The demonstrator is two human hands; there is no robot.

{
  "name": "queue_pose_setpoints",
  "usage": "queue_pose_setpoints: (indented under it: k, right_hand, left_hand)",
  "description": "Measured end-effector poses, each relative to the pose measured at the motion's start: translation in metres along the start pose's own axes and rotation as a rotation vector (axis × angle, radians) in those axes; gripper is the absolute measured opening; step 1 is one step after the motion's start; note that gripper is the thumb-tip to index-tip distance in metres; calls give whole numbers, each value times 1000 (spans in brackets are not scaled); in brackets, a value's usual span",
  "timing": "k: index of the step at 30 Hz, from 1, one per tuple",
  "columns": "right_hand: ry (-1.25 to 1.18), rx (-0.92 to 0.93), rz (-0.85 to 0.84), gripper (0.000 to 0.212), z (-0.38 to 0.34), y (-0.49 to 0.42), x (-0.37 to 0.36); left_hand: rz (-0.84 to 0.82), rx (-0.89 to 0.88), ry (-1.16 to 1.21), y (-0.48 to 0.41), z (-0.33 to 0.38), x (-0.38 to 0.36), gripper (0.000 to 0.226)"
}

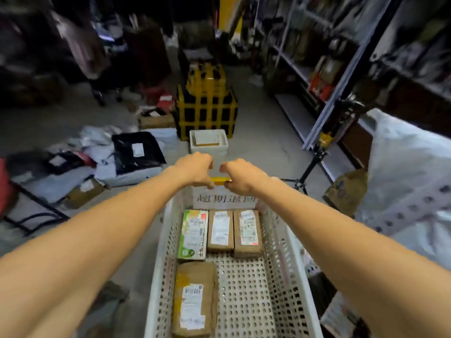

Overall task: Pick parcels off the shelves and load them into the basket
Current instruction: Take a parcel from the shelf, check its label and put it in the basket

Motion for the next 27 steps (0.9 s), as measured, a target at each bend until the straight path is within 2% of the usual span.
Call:
queue_pose_setpoints:
  k: [5, 10, 14, 20, 23, 27]
  right_hand:
    - [120, 57, 36, 44, -60, 29, 119]
    - [183, 215, 126, 48, -122, 61, 201]
    - [179, 348, 173, 54, -171, 81, 216]
    - [205, 613, 145, 58, -266, 137, 213]
    - [216, 750, 141, 68, -324, 168, 209]
    - [235, 961, 130, 56, -413, 226, 203]
  left_hand:
    - [116, 41, 20, 68, -16, 125, 60]
    - [245, 200, 47, 160, -49, 194, 54]
    - [262, 376, 89, 236, -74, 202, 54]
    - [274, 610, 73, 371, -101, 179, 57]
    - [320, 737, 97, 450, -115, 176, 53]
    - [411, 922, 178, 562, -128, 175, 44]
Point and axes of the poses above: each hand's wrist, its own y-axis away from the middle knuckle, its own x-axis out of the back of the hand, z = x × y, the point moved 5 cm from there along -y, towards the middle knuckle, and after that the axes turned 15 degrees about x, right-handed, at the moved point
